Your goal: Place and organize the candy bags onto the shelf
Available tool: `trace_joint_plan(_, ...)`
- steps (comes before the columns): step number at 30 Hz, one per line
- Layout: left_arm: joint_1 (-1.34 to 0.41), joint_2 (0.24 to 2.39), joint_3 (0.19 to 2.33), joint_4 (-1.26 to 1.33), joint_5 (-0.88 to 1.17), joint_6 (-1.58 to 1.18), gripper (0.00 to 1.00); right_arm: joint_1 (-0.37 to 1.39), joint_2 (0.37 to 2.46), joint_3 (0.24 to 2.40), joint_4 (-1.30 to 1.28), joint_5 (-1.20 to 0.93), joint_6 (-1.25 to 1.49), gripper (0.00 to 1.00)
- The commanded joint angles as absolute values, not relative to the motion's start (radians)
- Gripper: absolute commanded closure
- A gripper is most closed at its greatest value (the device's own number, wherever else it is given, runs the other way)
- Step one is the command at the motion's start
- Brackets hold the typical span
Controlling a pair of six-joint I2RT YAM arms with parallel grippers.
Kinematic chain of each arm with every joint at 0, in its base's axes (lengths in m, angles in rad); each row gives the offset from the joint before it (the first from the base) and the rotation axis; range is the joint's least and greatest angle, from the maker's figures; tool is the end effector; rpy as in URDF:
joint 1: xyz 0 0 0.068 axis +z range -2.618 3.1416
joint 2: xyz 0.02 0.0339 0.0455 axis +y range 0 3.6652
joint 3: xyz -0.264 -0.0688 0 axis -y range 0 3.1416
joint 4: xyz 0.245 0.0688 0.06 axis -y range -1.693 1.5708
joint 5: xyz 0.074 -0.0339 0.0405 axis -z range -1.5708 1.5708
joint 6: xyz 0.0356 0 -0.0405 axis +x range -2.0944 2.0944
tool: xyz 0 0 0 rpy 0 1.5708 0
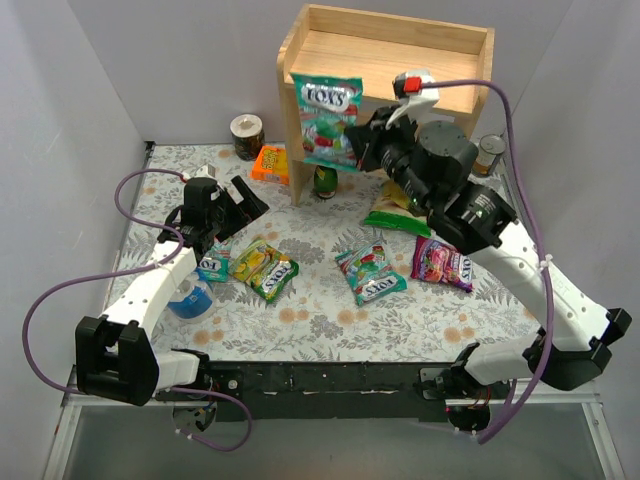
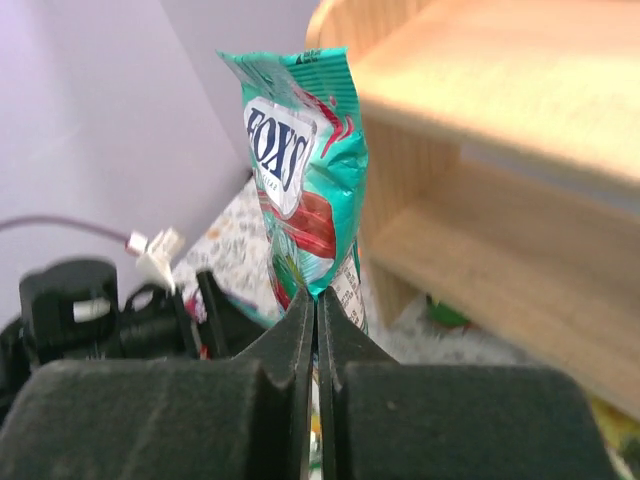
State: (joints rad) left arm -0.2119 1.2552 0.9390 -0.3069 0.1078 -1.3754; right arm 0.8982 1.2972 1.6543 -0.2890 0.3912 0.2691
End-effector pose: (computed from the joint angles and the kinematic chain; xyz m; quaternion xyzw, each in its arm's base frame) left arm 0.2714 -0.0623 0.2815 -0.4677 0.7559 -0.3585 0.2853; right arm 0.1750 0.1980 0.5168 -0.0721 0.6807 0.2843 0.6713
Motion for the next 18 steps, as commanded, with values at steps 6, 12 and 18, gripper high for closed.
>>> trace_joint_plan(6,-0.216,1.163,0.923,-0.298,0.15,-1.338,0.02,0.73,1.5,1.966,-0.068,0.284,0.158,0.99)
trace_joint_plan(12,-0.215,1.105,0.908,-0.31,0.192,-1.336,0.02,0.646,1.581,2.025,0.064,0.224,0.222,0.99)
trace_joint_plan(18,-0.216,1.074,0.913,-0.307,0.212,-1.347,0.02,0.543,1.661,2.065,0.146,0.128,0.372,0.99)
